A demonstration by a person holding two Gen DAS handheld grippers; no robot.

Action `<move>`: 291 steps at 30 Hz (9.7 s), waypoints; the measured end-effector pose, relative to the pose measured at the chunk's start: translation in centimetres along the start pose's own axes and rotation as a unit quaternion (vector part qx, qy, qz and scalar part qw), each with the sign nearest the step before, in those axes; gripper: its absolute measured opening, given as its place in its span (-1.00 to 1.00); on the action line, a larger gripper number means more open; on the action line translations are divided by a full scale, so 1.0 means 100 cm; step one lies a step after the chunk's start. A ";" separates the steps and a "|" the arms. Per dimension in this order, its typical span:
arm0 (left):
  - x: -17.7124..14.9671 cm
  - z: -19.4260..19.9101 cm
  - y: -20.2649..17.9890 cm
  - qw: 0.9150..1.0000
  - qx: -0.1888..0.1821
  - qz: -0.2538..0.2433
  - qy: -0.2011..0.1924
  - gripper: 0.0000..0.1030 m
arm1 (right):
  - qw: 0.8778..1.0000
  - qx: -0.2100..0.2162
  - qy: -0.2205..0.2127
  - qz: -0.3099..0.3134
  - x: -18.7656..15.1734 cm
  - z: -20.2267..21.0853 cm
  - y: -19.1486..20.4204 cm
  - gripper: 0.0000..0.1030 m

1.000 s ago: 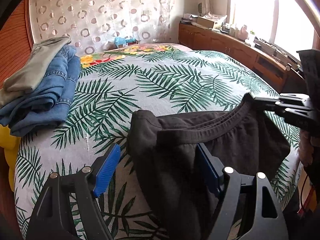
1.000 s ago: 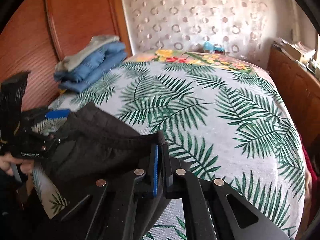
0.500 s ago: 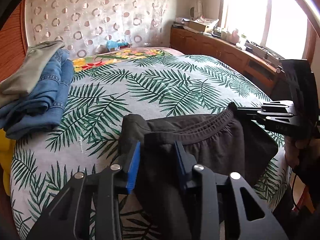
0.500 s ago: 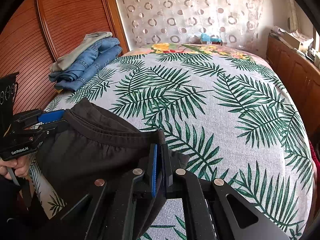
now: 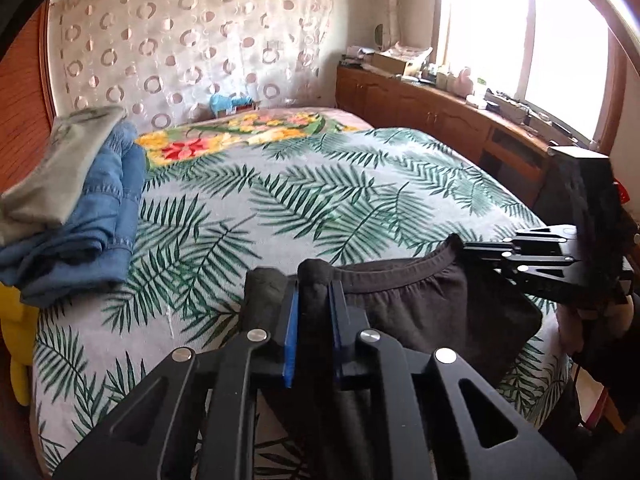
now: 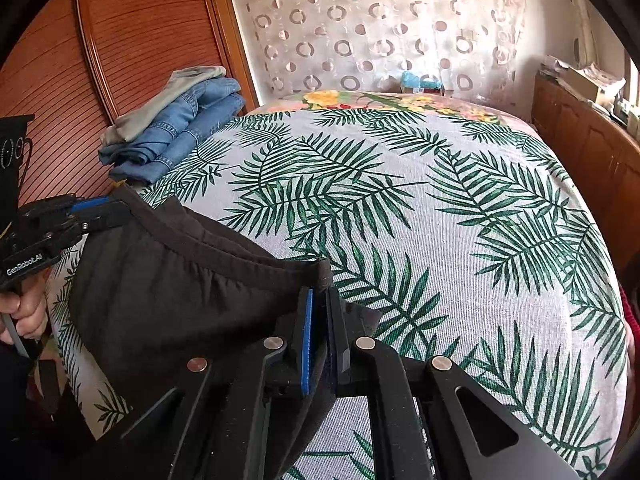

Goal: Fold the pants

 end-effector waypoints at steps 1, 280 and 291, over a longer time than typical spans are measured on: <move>-0.002 -0.001 0.001 1.000 0.000 0.003 0.003 -0.71 | 1.000 -0.001 0.000 0.000 0.000 0.000 0.000 -0.88; 0.053 0.040 0.244 0.966 0.174 0.171 -0.091 0.19 | 0.962 0.109 -0.105 0.227 0.303 -0.167 0.108 -0.32; 0.048 0.044 0.235 0.968 0.166 0.171 -0.082 0.19 | 0.983 0.060 -0.047 0.165 0.297 -0.215 0.067 -0.31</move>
Point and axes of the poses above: each gripper's, at about its wrist camera, not at the fingertips, and z roughly against the way its jaws point, y to its left, x to its top, the point moved 10 cm from there along -z, roughly the way its jaws point, and after that the axes turned 1 degree about -x, right-handed, at the moved point
